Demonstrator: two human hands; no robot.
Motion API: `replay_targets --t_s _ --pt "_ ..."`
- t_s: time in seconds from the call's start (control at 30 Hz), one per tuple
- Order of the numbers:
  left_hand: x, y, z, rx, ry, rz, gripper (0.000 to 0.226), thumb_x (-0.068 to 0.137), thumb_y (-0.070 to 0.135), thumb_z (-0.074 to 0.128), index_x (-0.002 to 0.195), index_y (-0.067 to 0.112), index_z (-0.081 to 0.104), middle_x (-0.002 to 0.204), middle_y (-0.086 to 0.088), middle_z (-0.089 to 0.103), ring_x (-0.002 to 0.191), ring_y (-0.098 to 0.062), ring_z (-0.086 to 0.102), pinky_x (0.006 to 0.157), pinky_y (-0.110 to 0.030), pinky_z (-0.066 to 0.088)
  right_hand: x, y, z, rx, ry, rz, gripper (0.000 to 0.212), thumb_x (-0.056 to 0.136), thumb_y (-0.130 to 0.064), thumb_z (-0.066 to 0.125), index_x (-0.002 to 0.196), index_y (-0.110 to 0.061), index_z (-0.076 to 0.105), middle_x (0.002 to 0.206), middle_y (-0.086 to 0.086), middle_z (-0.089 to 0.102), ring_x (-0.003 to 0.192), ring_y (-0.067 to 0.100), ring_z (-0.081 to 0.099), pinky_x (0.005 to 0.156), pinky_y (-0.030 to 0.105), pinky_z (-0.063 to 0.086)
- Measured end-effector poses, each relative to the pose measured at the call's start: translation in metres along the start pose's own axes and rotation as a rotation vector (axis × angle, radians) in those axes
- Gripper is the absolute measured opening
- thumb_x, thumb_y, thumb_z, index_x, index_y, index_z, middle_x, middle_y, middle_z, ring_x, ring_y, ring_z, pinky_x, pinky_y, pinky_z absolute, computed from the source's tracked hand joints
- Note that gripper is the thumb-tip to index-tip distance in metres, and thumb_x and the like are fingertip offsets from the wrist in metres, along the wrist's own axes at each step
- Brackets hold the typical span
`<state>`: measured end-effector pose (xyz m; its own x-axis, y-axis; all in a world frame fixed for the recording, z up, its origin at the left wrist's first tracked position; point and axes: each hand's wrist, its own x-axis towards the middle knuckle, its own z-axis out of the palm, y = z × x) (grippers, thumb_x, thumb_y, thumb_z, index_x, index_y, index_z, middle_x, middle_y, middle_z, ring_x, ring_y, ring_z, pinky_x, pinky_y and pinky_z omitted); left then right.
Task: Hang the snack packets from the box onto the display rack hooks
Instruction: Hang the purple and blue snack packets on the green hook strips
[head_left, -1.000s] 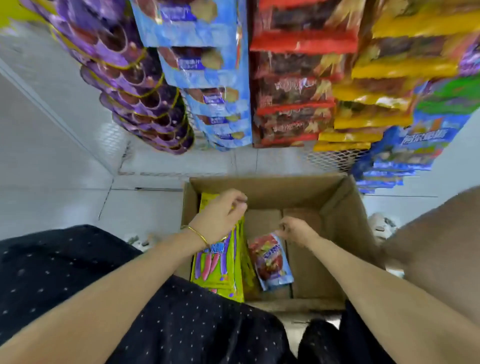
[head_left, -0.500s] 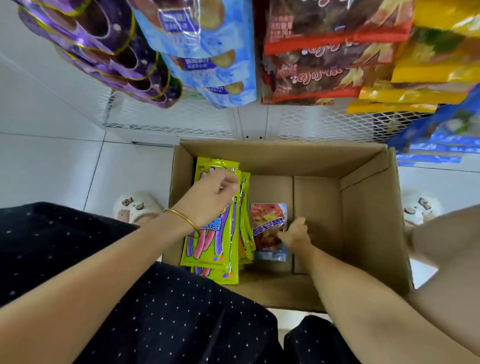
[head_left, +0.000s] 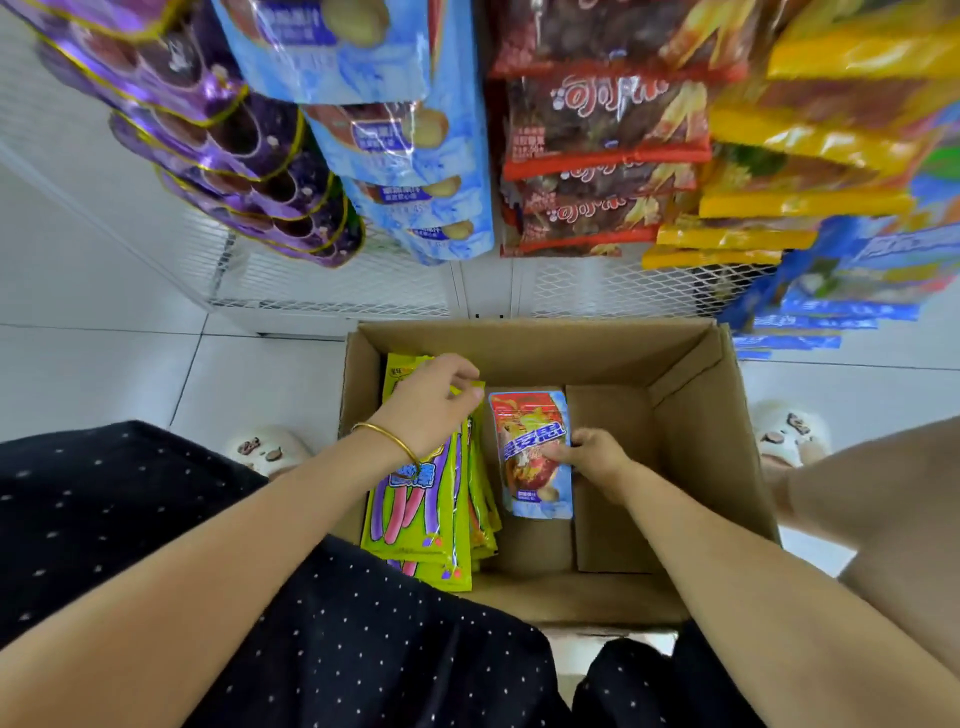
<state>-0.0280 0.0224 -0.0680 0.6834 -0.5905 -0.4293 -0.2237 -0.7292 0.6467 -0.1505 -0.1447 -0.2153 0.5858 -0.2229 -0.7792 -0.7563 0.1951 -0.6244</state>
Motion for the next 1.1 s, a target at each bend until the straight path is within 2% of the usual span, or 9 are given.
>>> replay_targets --t_s 0.13,0.2,0.27,0.37,0.6,0.73,0.87,1.03,1.1 --pt "-0.001 0.018 -0.004 0.03 0.09 0.074 0.058 0.086 0.02 0.064 0.137 0.009 0.039 0.135 -0.012 0.044 0.123 -0.024 0.047 0.104 -0.039 0.038 -0.057 -0.063 -0.02 0.027 -0.181 -0.225 0.018 0.084 -0.01 0.067 0.098 0.001 0.068 0.096 0.013 0.072 0.084 0.022 0.068 0.076 0.028 0.057" --pt "-0.003 0.031 -0.012 -0.045 0.135 0.132 0.048 0.084 0.018 0.065 0.129 0.01 0.05 0.125 -0.01 0.056 0.116 -0.023 0.054 0.099 -0.033 0.042 -0.086 -0.089 -0.028 -0.025 -0.194 -0.318 0.013 0.085 -0.01 0.066 0.095 -0.003 0.07 0.096 0.01 0.072 0.083 0.017 0.069 0.077 0.026 0.056" --pt "-0.01 0.046 -0.026 -0.036 0.209 0.215 0.026 0.086 0.017 0.063 0.11 0.007 0.064 0.098 -0.007 0.064 0.096 -0.022 0.06 0.079 -0.021 0.041 -0.114 -0.11 -0.035 -0.072 -0.183 -0.406 0.014 0.085 -0.01 0.066 0.097 -0.005 0.07 0.101 0.009 0.072 0.089 0.017 0.069 0.081 0.025 0.055" --pt "-0.03 0.075 -0.051 -0.049 0.278 0.338 0.014 0.089 0.018 0.06 0.094 0.007 0.067 0.072 0.005 0.055 0.07 -0.01 0.052 0.06 -0.013 0.035 -0.162 -0.14 -0.041 -0.104 -0.1 -0.576 0.013 0.088 -0.011 0.063 0.099 -0.012 0.069 0.099 -0.002 0.072 0.09 0.009 0.068 0.077 0.02 0.055" --pt "-0.097 0.154 -0.127 0.008 0.341 0.583 0.007 0.087 0.014 0.061 0.083 0.016 0.066 0.066 0.017 0.05 0.057 0.007 0.048 0.06 -0.006 0.035 -0.263 -0.21 -0.022 -0.103 0.263 -1.178 0.012 0.092 -0.008 0.056 0.092 -0.019 0.061 0.078 -0.01 0.063 0.07 0.001 0.06 0.065 0.019 0.048" --pt "-0.137 0.203 -0.188 0.037 0.376 0.685 0.013 0.087 0.016 0.061 0.076 0.023 0.064 0.072 0.006 0.059 0.06 0.005 0.052 0.065 -0.015 0.043 -0.315 -0.263 -0.011 -0.108 0.43 -1.492 0.046 0.088 -0.007 0.061 0.116 -0.042 0.048 0.073 0.009 0.054 0.064 0.021 0.055 0.06 0.031 0.046" --pt "-0.164 0.249 -0.258 -0.093 0.534 0.756 0.01 0.09 0.021 0.058 0.087 0.017 0.067 0.084 -0.005 0.067 0.068 -0.003 0.058 0.053 -0.014 0.05 -0.365 -0.322 -0.008 -0.103 0.474 -1.715 0.04 0.085 -0.006 0.06 0.097 -0.042 0.05 0.084 0.007 0.055 0.071 0.028 0.054 0.064 0.034 0.045" --pt "-0.168 0.298 -0.351 -0.129 0.997 0.853 0.021 0.074 0.035 0.052 0.087 0.022 0.062 0.084 -0.007 0.065 0.078 -0.021 0.061 0.078 -0.042 0.053 -0.405 -0.406 -0.001 -0.161 0.558 -1.837 0.035 0.082 0.003 0.055 0.077 -0.032 0.058 0.076 -0.019 0.059 0.073 -0.003 0.057 0.069 0.008 0.041" --pt "-0.161 0.313 -0.38 -0.177 1.032 0.825 0.022 0.074 0.037 0.05 0.085 0.021 0.06 0.086 -0.008 0.062 0.082 -0.023 0.06 0.085 -0.048 0.052 -0.415 -0.439 0.006 -0.149 0.532 -1.855 0.028 0.083 0.009 0.054 0.081 -0.018 0.063 0.073 -0.021 0.056 0.069 -0.011 0.055 0.067 0.004 0.038"
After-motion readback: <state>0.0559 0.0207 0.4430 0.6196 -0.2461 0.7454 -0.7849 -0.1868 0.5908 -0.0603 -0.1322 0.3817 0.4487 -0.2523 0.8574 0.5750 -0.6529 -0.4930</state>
